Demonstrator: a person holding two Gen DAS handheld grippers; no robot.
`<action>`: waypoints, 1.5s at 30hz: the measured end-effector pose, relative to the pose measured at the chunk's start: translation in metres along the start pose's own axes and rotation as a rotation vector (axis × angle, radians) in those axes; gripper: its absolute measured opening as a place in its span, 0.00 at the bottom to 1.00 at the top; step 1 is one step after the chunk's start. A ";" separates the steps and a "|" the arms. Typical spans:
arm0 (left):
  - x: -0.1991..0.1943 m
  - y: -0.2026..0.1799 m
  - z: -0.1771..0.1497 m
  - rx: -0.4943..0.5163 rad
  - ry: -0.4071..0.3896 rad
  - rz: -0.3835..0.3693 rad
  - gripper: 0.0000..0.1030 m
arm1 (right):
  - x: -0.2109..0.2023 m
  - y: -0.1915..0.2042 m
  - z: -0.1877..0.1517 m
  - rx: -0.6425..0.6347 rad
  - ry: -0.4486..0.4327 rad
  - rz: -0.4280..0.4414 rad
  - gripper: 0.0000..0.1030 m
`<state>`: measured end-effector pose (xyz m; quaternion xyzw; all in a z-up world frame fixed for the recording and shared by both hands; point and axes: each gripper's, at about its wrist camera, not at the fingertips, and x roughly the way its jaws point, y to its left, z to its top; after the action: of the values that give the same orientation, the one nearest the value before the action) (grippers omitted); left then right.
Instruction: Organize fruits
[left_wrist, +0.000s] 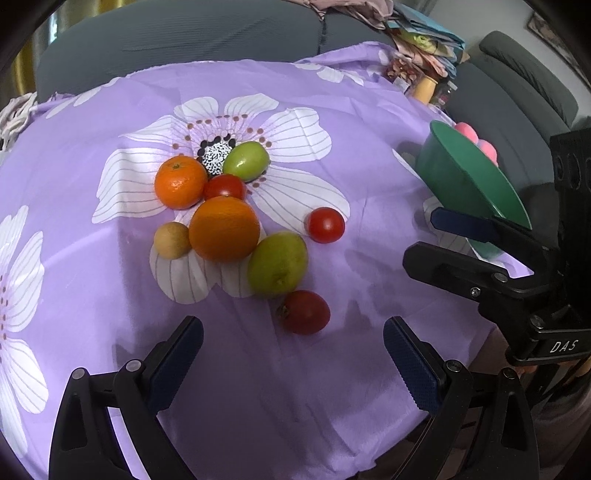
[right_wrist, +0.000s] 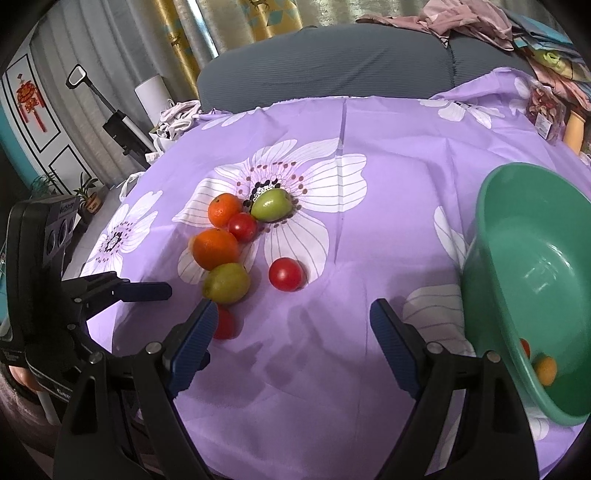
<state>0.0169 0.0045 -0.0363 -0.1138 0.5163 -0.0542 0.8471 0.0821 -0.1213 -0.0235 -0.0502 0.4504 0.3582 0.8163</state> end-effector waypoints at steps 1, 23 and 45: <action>0.000 -0.001 0.000 0.005 -0.001 0.003 0.96 | 0.001 0.000 0.000 0.000 0.002 0.001 0.82; 0.012 -0.007 0.007 0.024 0.007 0.009 0.71 | 0.016 -0.006 0.008 0.001 0.022 0.031 0.82; 0.011 0.016 0.005 -0.016 0.004 -0.010 0.30 | 0.057 0.009 0.022 -0.098 0.121 0.021 0.57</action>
<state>0.0265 0.0186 -0.0479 -0.1230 0.5180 -0.0545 0.8447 0.1112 -0.0751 -0.0520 -0.1069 0.4812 0.3845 0.7805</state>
